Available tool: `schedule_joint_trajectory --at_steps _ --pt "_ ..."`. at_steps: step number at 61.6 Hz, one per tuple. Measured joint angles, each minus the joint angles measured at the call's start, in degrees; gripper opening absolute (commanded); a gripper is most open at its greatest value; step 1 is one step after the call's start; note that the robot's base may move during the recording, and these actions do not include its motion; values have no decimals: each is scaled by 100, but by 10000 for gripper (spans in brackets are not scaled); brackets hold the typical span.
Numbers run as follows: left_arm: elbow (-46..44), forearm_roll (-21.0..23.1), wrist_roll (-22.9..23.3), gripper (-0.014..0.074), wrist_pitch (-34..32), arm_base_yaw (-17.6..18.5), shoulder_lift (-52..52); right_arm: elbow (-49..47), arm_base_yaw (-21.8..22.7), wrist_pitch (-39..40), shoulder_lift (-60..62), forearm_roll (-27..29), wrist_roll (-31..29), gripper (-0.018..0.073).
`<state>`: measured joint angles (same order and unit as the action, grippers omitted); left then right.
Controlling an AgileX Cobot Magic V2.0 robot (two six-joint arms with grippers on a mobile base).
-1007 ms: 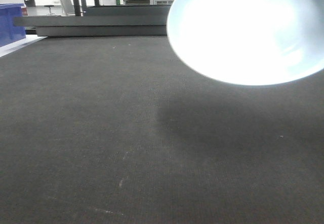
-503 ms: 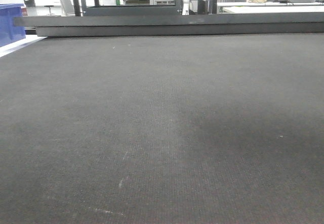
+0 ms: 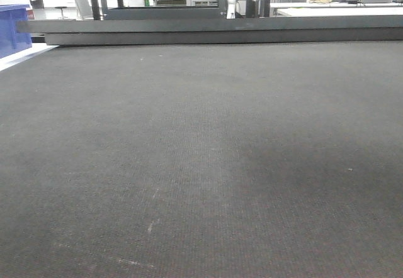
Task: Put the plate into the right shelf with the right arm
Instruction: 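Drive away from the table holding the plate in the right gripper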
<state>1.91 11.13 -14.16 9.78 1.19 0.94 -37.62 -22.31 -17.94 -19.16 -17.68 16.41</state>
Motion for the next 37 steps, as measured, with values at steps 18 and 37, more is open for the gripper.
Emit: schedule_joint_trajectory --at_steps 18,37 --pt "0 0 0 -47 0 0 0 0 0 -10 0 0 0 38" --pt "0 0 0 -47 0 0 0 0 0 -10 0 0 0 38"
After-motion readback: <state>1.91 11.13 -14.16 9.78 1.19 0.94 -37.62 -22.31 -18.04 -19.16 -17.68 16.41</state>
